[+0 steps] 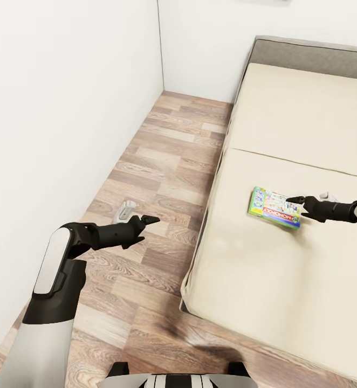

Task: Put all the toys in the child's room - the three board games (two on the bed and one on the table), the two jigsaw puzzles on the table, and the tennis ball on the table - inside the toy box on the table in the child's room.

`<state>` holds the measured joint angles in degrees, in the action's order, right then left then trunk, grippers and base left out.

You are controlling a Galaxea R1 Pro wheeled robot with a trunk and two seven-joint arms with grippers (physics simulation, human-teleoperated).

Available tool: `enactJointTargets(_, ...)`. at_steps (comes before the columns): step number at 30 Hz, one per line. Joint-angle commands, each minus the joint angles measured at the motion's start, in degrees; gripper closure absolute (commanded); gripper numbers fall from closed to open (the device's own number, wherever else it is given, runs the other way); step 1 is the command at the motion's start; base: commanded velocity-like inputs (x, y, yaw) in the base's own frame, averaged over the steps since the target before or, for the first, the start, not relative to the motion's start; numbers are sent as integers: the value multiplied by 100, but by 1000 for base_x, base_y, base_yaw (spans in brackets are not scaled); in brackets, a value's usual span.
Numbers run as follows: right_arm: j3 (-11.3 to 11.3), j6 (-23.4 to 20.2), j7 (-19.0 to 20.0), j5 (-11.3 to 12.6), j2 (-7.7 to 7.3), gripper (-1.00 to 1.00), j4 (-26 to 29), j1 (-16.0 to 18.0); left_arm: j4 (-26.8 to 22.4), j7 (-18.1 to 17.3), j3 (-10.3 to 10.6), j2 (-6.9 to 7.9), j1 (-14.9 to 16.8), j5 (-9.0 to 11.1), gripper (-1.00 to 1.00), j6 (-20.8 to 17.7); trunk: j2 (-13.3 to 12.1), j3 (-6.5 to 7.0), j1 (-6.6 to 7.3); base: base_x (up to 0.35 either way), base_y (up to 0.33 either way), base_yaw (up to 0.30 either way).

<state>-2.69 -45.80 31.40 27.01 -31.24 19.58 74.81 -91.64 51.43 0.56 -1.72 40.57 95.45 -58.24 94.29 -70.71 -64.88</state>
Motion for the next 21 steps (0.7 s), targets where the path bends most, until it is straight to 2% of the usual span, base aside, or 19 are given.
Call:
enactJointTargets(1, -29, -34, 14, -11, -1, -100, 0, 2, -4, 60, -4, -3, 4, 51, -100, -12, 2, -3, 0, 0, 0, 5)
enactJointTargets(15, -28, -34, 15, 11, -3, -100, 0, 0, -5, 60, -3, -3, 4, 45, -100, -12, 2, -3, 0, 0, 0, 3)
enactJointTargets(21, -24, -34, 15, 15, 0, -100, -2, -1, -7, 60, -3, -3, 4, 44, -100, -12, 2, -3, 0, 0, 0, 80)
